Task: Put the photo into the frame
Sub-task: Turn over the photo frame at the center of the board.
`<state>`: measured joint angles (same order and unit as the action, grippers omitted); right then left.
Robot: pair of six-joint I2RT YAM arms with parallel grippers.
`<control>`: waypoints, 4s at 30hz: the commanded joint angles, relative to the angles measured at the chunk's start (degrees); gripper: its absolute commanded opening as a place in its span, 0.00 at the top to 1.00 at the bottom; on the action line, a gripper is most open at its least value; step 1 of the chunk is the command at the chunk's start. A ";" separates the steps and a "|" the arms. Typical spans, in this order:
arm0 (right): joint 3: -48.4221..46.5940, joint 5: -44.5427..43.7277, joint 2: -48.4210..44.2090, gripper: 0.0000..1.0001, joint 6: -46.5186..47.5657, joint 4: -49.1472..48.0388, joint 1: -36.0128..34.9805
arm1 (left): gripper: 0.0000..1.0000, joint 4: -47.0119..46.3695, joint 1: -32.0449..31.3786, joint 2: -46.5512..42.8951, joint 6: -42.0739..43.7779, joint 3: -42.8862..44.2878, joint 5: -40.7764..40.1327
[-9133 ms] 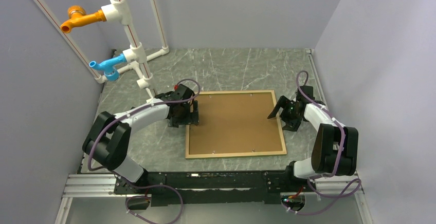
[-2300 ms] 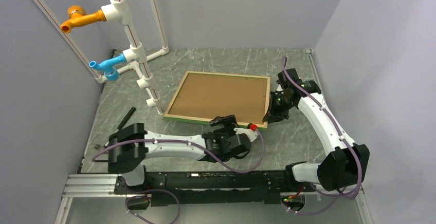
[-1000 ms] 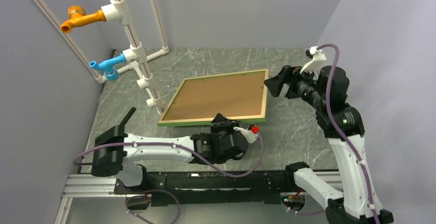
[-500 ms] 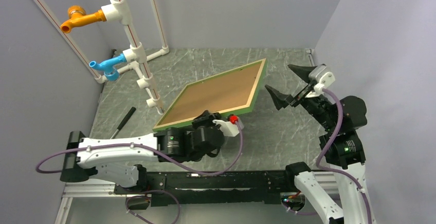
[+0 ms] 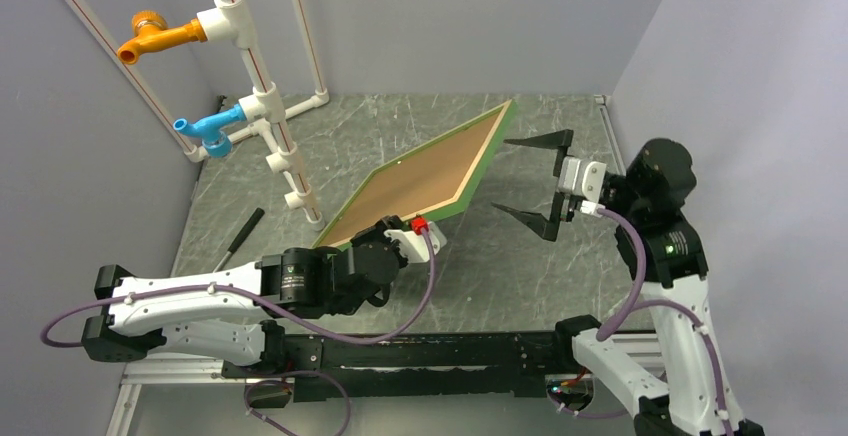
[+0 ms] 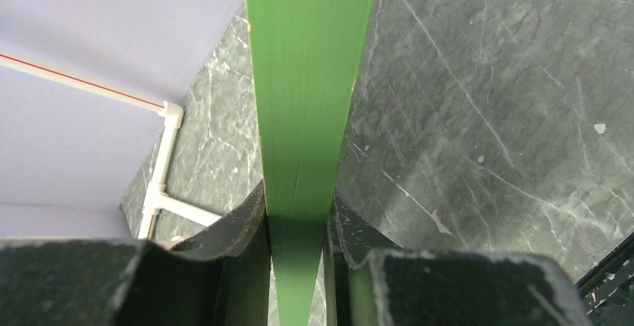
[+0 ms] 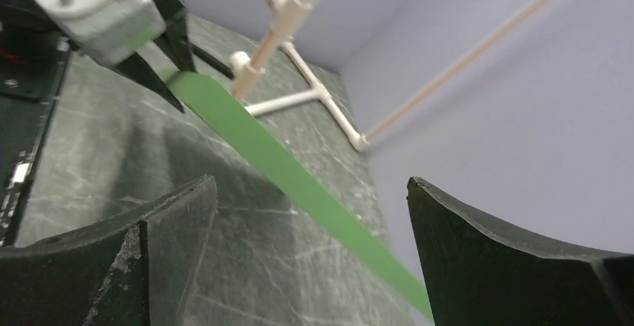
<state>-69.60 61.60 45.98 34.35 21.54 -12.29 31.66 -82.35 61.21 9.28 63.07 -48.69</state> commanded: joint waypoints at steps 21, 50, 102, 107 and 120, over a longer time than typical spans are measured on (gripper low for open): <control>-21.58 9.07 24.46 0.17 33.77 38.93 -15.49 | 1.00 -4.60 -0.53 -2.10 -6.73 0.55 4.43; -9.71 0.68 13.06 1.00 18.04 22.28 -17.94 | 0.03 -7.59 -0.60 -3.40 -6.90 5.22 6.44; -49.20 -2.63 27.00 1.00 -9.18 36.95 -4.57 | 0.01 -12.06 -0.25 -10.94 -2.52 6.13 5.32; -44.37 -1.18 26.63 1.00 -15.42 31.27 0.46 | 0.01 -11.78 -0.13 -10.94 -3.86 4.97 5.77; -27.67 8.00 33.18 1.00 -42.72 6.14 17.86 | 0.01 -10.91 1.85 -8.17 -6.10 3.94 6.74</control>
<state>-104.62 65.10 74.76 5.69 40.80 0.34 21.69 -81.80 52.53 5.10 67.66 -42.33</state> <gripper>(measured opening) 0.279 0.992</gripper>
